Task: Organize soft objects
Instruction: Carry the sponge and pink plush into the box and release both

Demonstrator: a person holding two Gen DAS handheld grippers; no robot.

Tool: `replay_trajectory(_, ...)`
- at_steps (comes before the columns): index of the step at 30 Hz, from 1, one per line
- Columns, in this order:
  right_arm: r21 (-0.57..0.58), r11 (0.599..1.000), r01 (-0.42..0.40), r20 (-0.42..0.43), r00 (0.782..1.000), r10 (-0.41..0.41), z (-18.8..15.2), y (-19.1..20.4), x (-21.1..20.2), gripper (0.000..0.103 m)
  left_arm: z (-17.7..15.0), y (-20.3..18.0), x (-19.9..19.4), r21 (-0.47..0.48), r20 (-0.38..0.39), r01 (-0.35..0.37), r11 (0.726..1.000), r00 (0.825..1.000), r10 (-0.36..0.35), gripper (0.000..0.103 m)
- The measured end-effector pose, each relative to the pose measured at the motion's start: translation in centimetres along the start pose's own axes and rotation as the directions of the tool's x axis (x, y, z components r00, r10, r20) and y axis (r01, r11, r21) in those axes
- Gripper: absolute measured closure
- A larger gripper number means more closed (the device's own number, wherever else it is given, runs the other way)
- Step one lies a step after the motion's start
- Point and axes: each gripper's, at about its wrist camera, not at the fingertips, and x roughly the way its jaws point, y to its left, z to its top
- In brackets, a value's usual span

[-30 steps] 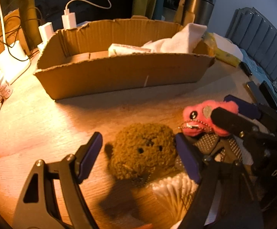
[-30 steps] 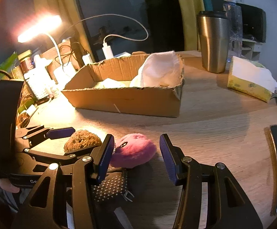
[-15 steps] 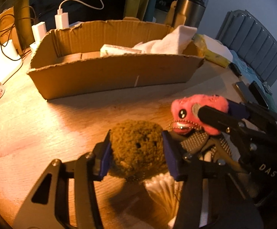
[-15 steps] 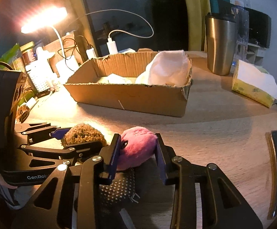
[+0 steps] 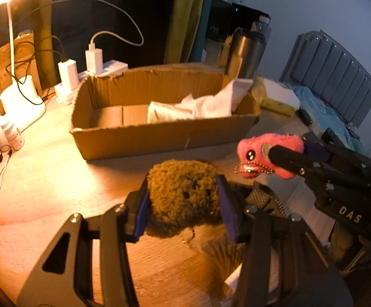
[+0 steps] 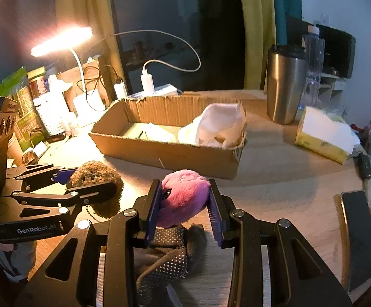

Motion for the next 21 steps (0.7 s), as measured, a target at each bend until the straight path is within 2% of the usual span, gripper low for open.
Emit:
replay_trajectory(9, -0.036, 0.999, 0.011, 0.025, 1.000, -0.010, 1.4, 1.3, -0.9, 0.066, 1.3, 1.5, -2.5, -0.009, 0.080, -0.006, 1.000, 0.997, 0.007, 0.054)
replay_trajectory(21, -0.075, 0.997, 0.012, 0.076, 0.997, -0.006, 4.5, 3.4, -1.2, 0.066, 3.4, 2.9, -5.1, 0.006, 0.181, -0.014, 1.000, 0.983, 0.012, 0.054)
